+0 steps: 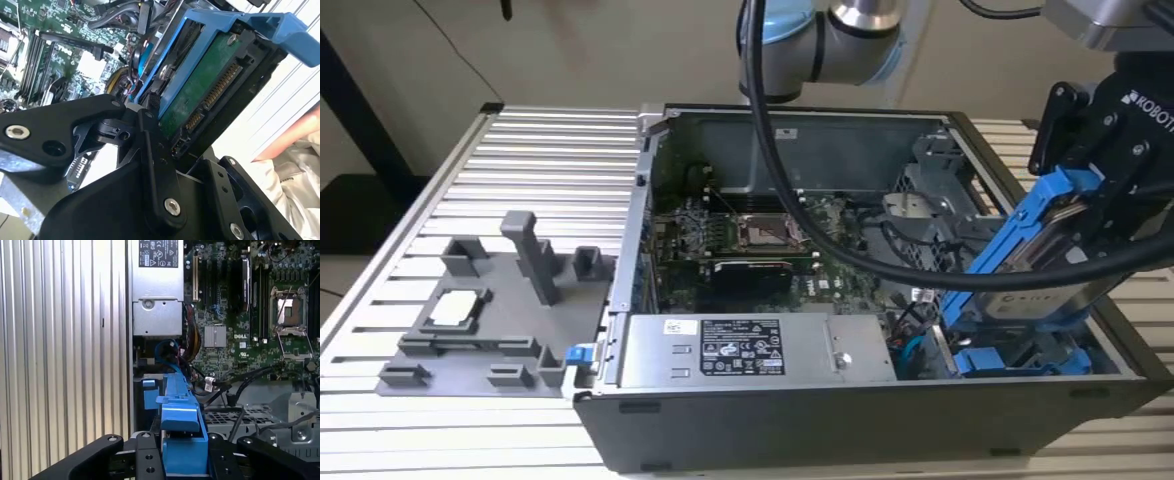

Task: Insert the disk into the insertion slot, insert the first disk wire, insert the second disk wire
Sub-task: 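Insert the disk into the insertion slot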

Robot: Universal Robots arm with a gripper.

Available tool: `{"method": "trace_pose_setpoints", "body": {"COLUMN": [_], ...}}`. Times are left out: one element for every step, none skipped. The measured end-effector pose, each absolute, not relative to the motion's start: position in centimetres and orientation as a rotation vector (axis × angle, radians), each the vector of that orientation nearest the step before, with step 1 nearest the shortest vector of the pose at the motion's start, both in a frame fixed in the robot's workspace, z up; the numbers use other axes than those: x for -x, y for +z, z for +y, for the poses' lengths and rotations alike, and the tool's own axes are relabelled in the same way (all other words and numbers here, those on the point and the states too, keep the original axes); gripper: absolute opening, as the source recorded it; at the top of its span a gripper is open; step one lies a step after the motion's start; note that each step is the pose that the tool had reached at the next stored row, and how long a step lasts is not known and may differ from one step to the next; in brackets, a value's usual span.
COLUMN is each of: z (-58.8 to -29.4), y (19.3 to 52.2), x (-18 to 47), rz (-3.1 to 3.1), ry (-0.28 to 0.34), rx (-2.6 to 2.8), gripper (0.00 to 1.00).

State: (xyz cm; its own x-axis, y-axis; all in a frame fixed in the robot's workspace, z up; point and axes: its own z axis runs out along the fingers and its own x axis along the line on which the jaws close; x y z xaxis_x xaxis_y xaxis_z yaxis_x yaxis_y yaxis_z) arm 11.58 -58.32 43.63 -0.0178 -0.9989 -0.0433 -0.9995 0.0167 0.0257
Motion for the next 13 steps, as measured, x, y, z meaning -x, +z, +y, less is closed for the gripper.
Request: {"method": "trace_pose_setpoints", "body": {"z": [-58.3,-58.3,-58.3,-58.3,-58.3,-58.3,-58.3,-58.3,-58.3,-58.3,-58.3,-58.3,-58.3], "y": [43.5,43.4,43.2,43.2,43.1,43.0,42.9,42.8,42.7,42.6,42.5,42.4,42.4], "x": [-11.6,-11.7,-11.7,-11.8,-11.8,-11.8,-11.9,-11.9,-12.0,-12.0,-12.0,-12.0,-12.0], "rz": [2.231,2.231,2.231,2.231,2.231,2.231,2.231,2.231,2.231,2.230,2.230,2.229,2.228], "ry": [0.076,0.076,0.076,0.076,0.076,0.076,0.076,0.076,0.076,0.076,0.076,0.076,0.076], "rx": [2.193,2.193,2.193,2.193,2.193,2.193,2.193,2.193,2.193,2.193,2.193,2.194,2.195], "gripper": [0.33,0.33,0.33,0.33,0.33,0.33,0.33,0.33,0.33,0.33,0.33,0.33,0.33]}}
